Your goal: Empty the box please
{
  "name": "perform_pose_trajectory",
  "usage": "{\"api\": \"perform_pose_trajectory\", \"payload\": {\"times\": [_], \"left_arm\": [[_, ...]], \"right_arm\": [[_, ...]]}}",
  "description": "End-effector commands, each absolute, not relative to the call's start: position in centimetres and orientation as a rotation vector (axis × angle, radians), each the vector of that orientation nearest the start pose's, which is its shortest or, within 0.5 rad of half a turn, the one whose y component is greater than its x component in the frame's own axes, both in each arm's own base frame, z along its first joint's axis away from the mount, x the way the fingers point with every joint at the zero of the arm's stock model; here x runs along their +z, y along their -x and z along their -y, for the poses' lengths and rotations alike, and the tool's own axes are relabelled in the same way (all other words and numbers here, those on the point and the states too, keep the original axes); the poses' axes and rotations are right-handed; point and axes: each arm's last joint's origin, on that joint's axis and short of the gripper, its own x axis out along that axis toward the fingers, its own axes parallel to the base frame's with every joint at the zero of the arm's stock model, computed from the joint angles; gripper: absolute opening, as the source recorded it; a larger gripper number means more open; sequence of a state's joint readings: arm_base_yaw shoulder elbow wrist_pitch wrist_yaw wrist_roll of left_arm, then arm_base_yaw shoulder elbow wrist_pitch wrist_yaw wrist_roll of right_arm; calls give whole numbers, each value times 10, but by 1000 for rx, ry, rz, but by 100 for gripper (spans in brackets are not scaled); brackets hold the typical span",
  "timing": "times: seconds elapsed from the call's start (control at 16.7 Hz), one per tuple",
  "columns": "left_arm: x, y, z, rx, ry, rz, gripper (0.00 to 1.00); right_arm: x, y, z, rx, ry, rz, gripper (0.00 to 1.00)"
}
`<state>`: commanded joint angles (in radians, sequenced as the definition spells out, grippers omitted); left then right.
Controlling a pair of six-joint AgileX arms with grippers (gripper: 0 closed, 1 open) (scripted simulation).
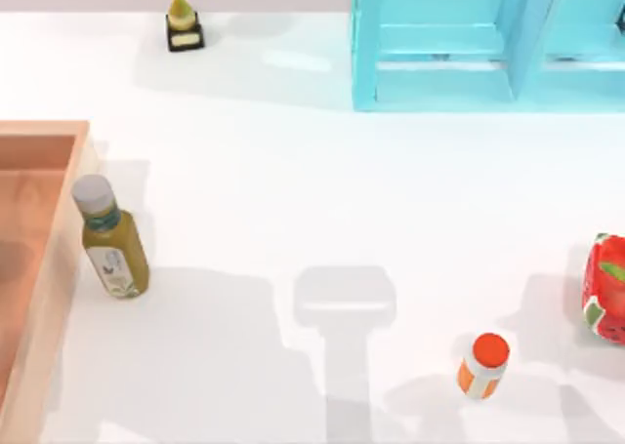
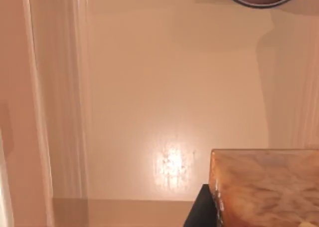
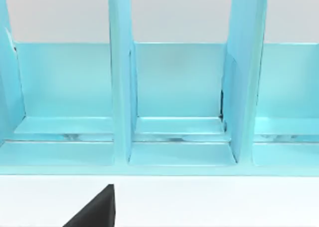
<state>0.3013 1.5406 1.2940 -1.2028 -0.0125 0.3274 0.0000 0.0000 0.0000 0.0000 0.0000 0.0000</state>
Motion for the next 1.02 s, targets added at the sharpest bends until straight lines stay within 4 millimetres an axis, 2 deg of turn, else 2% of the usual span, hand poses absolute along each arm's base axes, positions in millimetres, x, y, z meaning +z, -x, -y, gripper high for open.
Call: {"api": "perform_pose_trajectory", "payload": {"times": [0.24,0.6,0.78,1.02], "left_arm": [[262,-262,-97,-14,-21,-1565,0],[262,-262,-92,-24,-29,-1574,0],[259,-262,-65,-63,-55,-1622,0],[253,-263,4,-102,-113,-1671,0]], "right_arm": [[160,-106,1,0,0,0,100],[160,-106,1,0,0,0,100],[160,-106,1,0,0,0,100],[160,-106,1,0,0,0,100]]}}
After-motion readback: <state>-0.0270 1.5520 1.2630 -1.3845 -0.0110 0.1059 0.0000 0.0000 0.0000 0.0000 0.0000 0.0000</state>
